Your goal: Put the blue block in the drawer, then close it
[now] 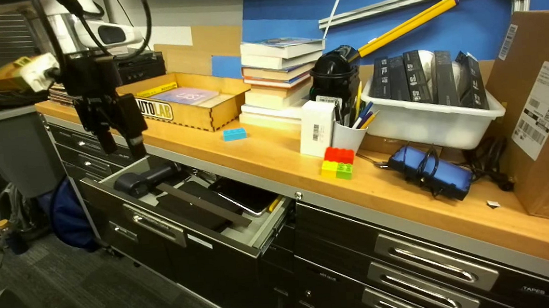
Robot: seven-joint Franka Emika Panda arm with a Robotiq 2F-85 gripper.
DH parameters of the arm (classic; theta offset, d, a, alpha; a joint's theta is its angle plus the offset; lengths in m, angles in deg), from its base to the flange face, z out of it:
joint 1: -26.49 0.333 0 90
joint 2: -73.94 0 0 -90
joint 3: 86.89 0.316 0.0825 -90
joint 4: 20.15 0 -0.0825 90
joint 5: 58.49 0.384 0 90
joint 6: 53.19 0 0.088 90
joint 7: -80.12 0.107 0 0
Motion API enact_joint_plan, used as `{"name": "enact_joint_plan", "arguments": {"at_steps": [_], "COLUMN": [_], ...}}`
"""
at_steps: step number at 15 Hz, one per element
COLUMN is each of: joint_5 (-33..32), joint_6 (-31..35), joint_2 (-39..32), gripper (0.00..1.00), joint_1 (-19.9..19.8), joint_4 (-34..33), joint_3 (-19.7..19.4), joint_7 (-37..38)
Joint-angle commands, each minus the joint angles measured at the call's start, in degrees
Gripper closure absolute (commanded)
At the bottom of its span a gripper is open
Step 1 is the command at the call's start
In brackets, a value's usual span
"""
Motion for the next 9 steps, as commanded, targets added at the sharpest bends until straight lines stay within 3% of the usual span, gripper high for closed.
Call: {"name": "enact_joint_plan", "arguments": {"at_steps": [1, 5, 9], "joint_5": [-0.3, -2.0, -6.6], "joint_6": [2.1, 6.8, 12.7], "joint_2": [-10.5, -22.3, -33.5], "gripper": [0.0, 0.0, 0.0], "joint_1": [-0.3, 0.0, 2.2], "joint_4": [-9.9, -18.7, -26.4], "joint_3": [5.5, 8.3, 6.6], "joint_7": [12.8, 25.2, 34.7]}}
